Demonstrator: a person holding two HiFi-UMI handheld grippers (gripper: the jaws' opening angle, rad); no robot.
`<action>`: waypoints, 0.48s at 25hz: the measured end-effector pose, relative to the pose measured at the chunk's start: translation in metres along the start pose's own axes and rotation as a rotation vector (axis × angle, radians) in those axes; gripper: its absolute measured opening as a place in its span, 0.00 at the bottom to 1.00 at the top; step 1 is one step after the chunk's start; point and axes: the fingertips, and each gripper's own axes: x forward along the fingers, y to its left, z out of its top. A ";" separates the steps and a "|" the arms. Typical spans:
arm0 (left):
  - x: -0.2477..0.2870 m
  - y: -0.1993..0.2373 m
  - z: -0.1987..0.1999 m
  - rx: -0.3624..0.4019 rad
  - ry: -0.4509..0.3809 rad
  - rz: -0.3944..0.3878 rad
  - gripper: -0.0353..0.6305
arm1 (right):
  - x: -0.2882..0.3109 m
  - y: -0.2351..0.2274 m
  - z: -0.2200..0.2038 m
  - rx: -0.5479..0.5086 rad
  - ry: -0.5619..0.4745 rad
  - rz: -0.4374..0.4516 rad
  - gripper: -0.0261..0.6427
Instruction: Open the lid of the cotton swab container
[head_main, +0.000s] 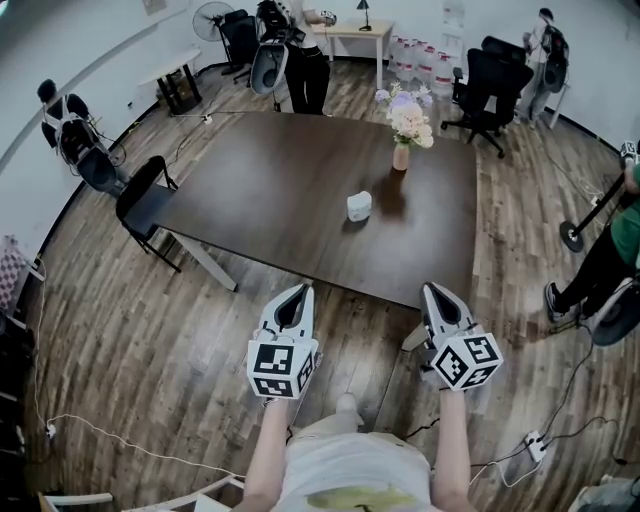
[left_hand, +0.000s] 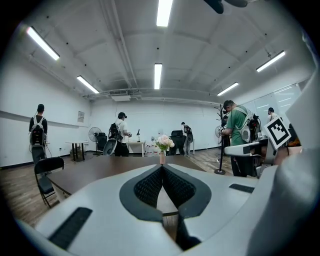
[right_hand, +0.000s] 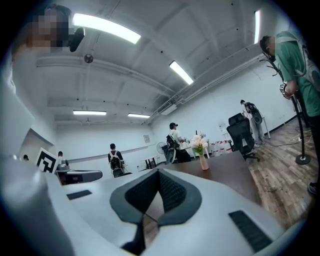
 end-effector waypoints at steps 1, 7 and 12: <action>0.005 0.004 0.000 -0.003 0.001 -0.005 0.09 | 0.007 0.000 -0.001 0.000 0.002 -0.003 0.07; 0.033 0.019 0.001 -0.002 -0.011 -0.035 0.09 | 0.038 -0.008 0.000 -0.011 -0.002 -0.016 0.07; 0.047 0.025 -0.002 -0.003 -0.004 -0.054 0.09 | 0.055 -0.012 0.001 0.027 -0.020 -0.014 0.07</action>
